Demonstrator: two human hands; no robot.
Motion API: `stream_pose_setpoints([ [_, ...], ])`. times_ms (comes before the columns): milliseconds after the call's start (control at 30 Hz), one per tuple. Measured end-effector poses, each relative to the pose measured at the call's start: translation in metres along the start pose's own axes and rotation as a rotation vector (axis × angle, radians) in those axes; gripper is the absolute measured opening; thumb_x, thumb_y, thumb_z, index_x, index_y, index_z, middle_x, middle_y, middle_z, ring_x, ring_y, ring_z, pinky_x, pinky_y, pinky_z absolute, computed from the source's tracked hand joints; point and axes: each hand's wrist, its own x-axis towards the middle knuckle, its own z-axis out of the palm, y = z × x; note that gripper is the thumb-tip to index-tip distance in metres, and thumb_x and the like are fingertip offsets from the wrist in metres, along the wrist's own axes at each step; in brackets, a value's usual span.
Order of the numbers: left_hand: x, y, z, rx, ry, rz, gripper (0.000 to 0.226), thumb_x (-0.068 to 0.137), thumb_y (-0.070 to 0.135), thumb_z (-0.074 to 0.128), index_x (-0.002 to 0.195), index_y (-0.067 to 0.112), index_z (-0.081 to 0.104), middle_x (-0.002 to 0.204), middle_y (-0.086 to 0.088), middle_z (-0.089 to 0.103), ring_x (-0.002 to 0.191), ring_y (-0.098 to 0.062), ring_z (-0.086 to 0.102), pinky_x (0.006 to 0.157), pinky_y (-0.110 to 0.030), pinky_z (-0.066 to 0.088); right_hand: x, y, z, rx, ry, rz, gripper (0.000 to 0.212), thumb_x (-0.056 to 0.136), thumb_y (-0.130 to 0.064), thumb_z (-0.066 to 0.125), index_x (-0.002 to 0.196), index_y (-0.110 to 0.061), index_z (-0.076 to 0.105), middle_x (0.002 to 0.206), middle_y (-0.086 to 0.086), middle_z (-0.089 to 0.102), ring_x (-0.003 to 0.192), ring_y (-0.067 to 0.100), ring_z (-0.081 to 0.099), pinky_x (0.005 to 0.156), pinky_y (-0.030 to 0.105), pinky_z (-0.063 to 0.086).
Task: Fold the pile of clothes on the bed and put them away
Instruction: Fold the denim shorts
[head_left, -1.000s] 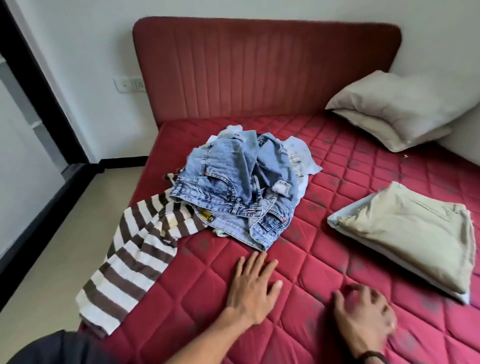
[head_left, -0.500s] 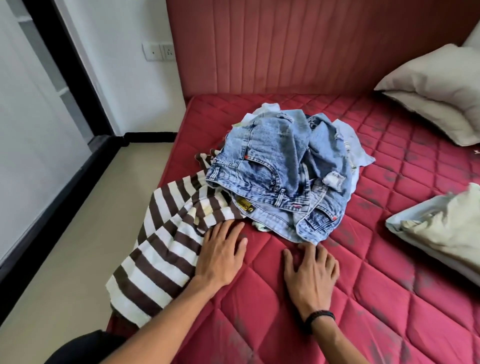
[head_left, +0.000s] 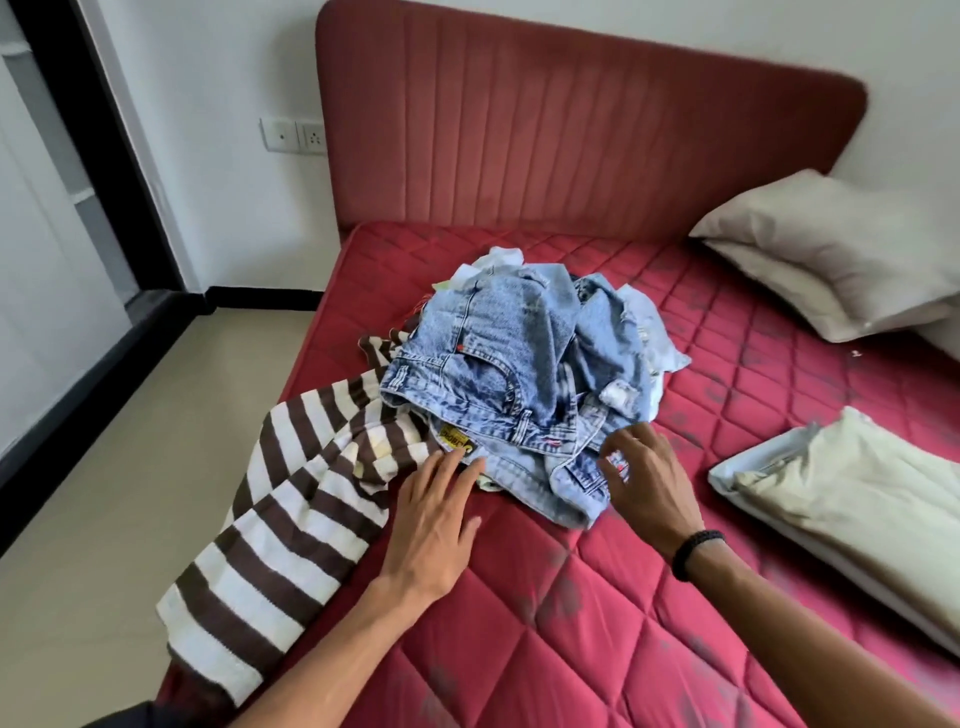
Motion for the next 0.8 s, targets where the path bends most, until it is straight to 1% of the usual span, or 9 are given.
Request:
stream_pose_setpoints([
  [133,-0.006,0.005,0.021,0.010,-0.046,-0.025,0.047,0.097,0.041,0.049,0.143,0.032,0.054,0.147,0.005,0.057,0.137,-0.022,0.053,0.108,-0.046,0.048,-0.008,-0.017,-0.001,-0.017,-0.432,-0.215,0.042,0.093,-0.033,0.071,0.133,-0.025,0.063,0.130,0.000,0.061,0.120,0.025,0.056,0.097,0.040,0.051],
  [200,-0.009,0.005,0.025,0.014,-0.011,-0.010,0.043,0.097,0.039,0.054,0.140,0.034,0.055,0.140,0.006,0.060,0.130,-0.021,0.058,0.104,-0.046,0.050,-0.021,-0.024,0.024,-0.091,-0.519,-0.234,0.048,0.097,-0.029,0.062,0.144,-0.030,0.054,0.134,0.000,0.057,0.124,0.027,0.053,0.097,0.042,0.052],
  [300,-0.002,0.004,0.016,0.038,-0.051,-0.004,0.061,0.096,0.042,0.062,0.151,0.035,0.037,0.141,0.002,0.049,0.125,-0.021,0.053,0.102,-0.041,0.050,-0.036,-0.028,0.055,-0.301,-0.394,-0.190,0.048,0.091,-0.017,0.064,0.135,-0.034,0.057,0.123,0.002,0.055,0.110,0.033,0.055,0.067,0.045,0.056],
  [400,0.012,0.002,-0.002,0.027,-0.107,0.042,0.083,0.091,0.048,0.069,0.158,0.036,0.022,0.153,-0.002,0.034,0.137,-0.024,0.040,0.109,-0.042,0.045,-0.032,-0.034,0.054,-0.442,-0.349,-0.240,0.067,0.059,-0.030,0.093,0.119,-0.024,0.063,0.091,0.004,0.062,0.077,0.031,0.065,0.037,0.037,0.044],
  [467,0.026,0.001,-0.018,0.063,-0.177,0.192,0.105,0.080,0.064,0.072,0.161,0.037,0.011,0.160,0.002,0.026,0.145,-0.022,0.028,0.120,-0.043,0.035,-0.016,-0.034,0.036,-0.421,-0.301,-0.292,0.070,0.051,-0.031,0.095,0.110,-0.022,0.058,0.082,0.004,0.062,0.067,0.031,0.066,0.035,0.035,0.043],
  [567,0.045,0.009,-0.044,0.094,-0.202,0.419,0.126,0.067,0.072,0.074,0.164,0.035,0.002,0.163,0.008,0.025,0.150,-0.016,0.021,0.125,-0.038,0.020,0.012,-0.044,-0.027,-0.360,-0.123,-0.436,0.026,0.074,-0.023,0.081,0.090,-0.023,0.061,0.079,0.000,0.060,0.072,0.029,0.065,0.041,0.035,0.046],
  [633,0.054,0.027,-0.059,-0.038,-0.132,0.440,0.109,0.076,0.057,0.077,0.163,0.033,0.016,0.158,0.007,0.037,0.145,-0.014,0.034,0.123,-0.038,0.027,0.024,-0.056,-0.086,-0.355,-0.002,-0.544,0.003,0.086,-0.024,0.065,0.086,-0.022,0.063,0.078,-0.003,0.059,0.077,0.027,0.062,0.050,0.039,0.051],
  [733,0.069,0.049,-0.095,-0.182,0.034,0.284,0.052,0.092,0.028,0.074,0.140,0.023,0.054,0.128,-0.003,0.066,0.116,-0.021,0.063,0.102,-0.044,0.051,0.034,-0.072,-0.188,-0.408,0.168,-0.616,0.020,0.082,-0.036,0.052,0.072,-0.020,0.059,0.075,-0.001,0.055,0.079,0.028,0.054,0.058,0.040,0.048],
  [800,0.075,0.050,-0.124,-0.039,0.023,0.239,0.041,0.093,0.024,0.070,0.133,0.021,0.062,0.125,-0.005,0.071,0.118,-0.026,0.065,0.107,-0.044,0.047,0.044,-0.072,-0.250,-0.409,0.239,-0.545,0.019,0.072,-0.032,0.047,0.066,-0.018,0.058,0.076,0.002,0.053,0.081,0.033,0.054,0.062,0.044,0.049],
])
